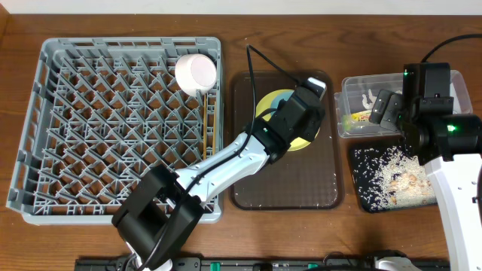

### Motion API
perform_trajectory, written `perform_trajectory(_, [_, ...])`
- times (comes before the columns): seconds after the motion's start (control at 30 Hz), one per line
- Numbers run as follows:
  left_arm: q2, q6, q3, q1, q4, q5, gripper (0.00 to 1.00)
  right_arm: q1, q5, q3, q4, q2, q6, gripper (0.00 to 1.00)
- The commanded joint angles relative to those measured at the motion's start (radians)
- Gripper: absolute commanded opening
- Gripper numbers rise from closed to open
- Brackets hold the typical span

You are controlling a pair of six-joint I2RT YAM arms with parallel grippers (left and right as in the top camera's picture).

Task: Sort waste into correct bins and load items into the dishwasher rack
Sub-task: 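Lower the left gripper into the white cup and blue bowl stack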

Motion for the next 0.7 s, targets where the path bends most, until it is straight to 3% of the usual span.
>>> perform_trajectory(0.0, [0.025, 0.006, 0.002, 0.003, -0.002, -0.011, 0.33, 0.000, 0.016, 0.003, -0.002, -0.006, -0.007, 0.99])
perform_trajectory(0.53, [0.100, 0.006, 0.002, -0.015, 0.007, -0.051, 0.33, 0.000, 0.016, 0.003, -0.002, -0.006, -0.007, 0.99])
perform_trajectory(0.67, [0.100, 0.021, 0.002, -0.015, 0.015, -0.077, 0.21, 0.000, 0.016, 0.003, -0.002, -0.006, -0.007, 0.99])
